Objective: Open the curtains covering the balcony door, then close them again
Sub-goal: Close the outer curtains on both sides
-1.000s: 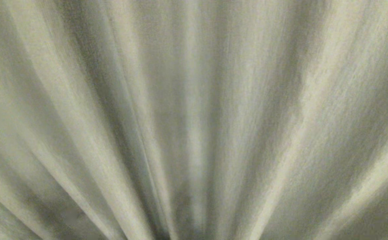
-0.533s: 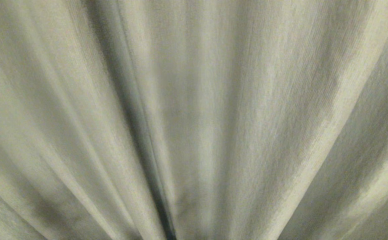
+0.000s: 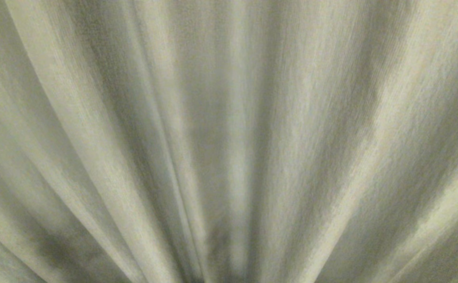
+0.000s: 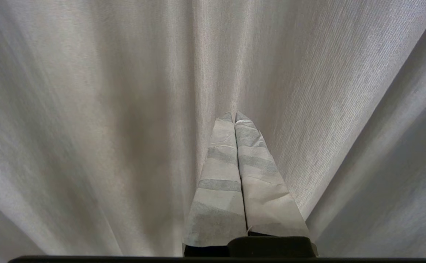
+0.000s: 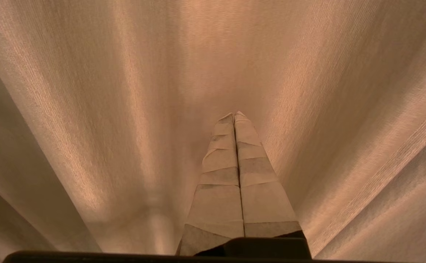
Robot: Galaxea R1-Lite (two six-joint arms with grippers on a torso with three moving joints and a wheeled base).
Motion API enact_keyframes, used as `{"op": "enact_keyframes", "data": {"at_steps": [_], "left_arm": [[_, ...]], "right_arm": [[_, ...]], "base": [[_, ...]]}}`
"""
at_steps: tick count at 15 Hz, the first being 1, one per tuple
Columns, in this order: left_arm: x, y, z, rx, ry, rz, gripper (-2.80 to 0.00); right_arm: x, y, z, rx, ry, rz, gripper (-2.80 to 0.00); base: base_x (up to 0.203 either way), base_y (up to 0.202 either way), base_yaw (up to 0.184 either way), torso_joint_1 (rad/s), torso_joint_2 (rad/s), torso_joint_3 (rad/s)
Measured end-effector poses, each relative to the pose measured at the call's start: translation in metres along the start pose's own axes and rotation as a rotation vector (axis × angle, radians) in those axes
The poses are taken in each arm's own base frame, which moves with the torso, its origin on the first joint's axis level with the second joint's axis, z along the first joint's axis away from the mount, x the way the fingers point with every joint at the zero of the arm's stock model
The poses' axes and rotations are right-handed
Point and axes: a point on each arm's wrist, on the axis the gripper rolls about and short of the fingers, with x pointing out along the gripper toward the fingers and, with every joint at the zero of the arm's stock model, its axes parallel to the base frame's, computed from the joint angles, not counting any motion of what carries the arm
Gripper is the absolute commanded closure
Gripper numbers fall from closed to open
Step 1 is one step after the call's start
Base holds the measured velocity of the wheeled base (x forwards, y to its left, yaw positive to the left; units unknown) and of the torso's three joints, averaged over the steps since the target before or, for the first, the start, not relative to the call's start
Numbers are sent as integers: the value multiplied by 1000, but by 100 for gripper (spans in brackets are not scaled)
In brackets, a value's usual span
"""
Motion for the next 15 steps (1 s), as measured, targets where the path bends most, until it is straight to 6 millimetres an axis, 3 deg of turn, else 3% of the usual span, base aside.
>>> {"op": "enact_keyframes", "data": {"at_steps": [15], "left_arm": [[0,0,0,-1,-1,0,0]], "right_arm": [[0,0,0,-1,0,0,0]], "base": [[0,0,0,0,0,0]]}}
